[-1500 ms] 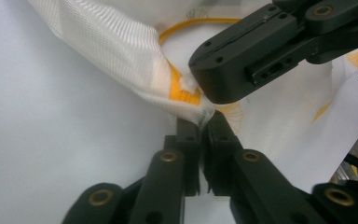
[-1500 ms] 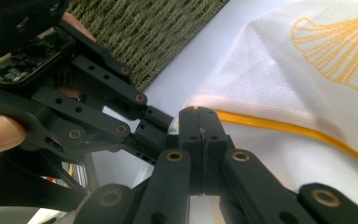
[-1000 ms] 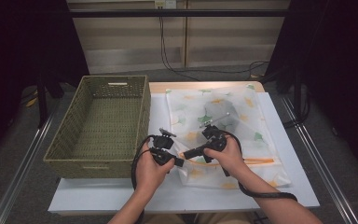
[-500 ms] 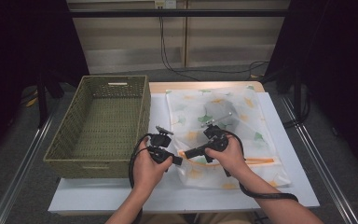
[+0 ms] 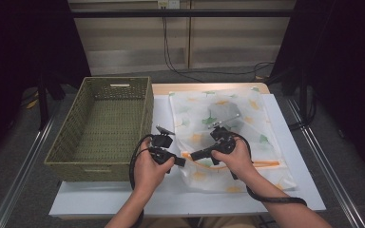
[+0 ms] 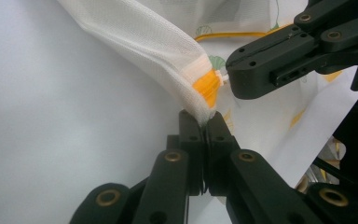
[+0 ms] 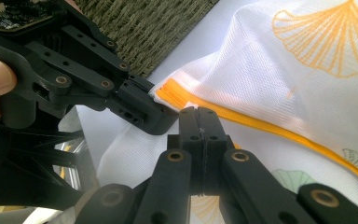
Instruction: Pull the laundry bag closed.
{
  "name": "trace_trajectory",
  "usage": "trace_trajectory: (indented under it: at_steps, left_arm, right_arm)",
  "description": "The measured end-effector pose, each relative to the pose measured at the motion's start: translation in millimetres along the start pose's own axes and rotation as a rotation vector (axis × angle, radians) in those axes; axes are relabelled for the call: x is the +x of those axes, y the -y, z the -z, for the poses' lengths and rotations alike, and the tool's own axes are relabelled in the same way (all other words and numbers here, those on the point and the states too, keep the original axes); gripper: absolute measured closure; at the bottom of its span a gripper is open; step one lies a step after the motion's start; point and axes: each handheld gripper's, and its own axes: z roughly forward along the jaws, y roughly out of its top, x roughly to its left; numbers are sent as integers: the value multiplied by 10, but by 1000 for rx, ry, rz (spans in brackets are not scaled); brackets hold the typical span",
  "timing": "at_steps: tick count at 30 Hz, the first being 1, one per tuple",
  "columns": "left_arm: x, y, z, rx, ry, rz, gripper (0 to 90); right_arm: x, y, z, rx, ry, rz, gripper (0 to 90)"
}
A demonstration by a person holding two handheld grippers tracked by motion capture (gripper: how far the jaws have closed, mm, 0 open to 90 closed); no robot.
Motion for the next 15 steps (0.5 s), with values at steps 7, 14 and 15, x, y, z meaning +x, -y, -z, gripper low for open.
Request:
trace_trajectory:
  at_steps: [7, 14, 15]
  left_arm:
    - [25, -5, 34, 14, 5, 0, 882]
    - [34, 4, 100, -28, -9, 52, 882]
    - [55, 6, 102, -8, -9, 37, 882]
  right_arm:
    - [-50, 39, 10, 2, 11, -11, 900]
    - [-133, 117, 107, 4, 35, -20, 900]
    - [-155, 133, 140, 3, 38, -25, 900]
